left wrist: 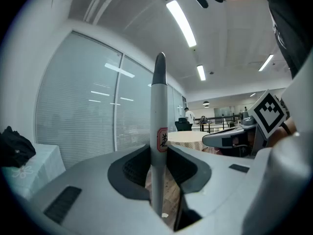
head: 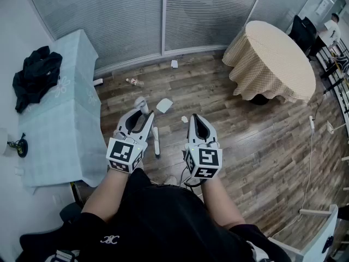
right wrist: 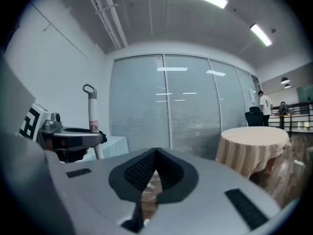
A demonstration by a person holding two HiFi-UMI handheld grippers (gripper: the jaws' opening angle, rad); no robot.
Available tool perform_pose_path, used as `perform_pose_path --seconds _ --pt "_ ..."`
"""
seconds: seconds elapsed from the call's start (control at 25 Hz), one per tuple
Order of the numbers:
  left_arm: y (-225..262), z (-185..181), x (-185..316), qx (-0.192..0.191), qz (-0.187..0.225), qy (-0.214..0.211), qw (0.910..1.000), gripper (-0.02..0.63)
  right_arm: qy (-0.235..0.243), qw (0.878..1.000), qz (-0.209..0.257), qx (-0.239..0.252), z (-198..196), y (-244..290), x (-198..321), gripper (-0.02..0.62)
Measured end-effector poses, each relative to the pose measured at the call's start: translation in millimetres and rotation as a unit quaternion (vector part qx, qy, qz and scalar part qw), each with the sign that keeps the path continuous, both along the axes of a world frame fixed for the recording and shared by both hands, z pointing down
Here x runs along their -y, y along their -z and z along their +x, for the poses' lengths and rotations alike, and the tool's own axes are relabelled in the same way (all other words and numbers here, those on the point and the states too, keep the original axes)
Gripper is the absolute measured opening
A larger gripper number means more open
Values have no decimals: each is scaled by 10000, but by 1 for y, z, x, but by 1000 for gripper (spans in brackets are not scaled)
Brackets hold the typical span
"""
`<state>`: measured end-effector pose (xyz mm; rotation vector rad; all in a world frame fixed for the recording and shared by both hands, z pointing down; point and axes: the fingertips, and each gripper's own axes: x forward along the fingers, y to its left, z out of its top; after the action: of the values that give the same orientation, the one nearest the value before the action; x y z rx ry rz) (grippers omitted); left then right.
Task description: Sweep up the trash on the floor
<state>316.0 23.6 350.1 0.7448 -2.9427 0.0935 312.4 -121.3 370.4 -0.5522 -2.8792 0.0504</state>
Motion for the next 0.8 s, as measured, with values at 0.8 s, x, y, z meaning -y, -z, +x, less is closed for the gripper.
perform_pose_path --seconds 0.8 --pt "-23 5 16 -378 -100 -187 9991 101 47 9995 -50 -306 1 -25 22 14"
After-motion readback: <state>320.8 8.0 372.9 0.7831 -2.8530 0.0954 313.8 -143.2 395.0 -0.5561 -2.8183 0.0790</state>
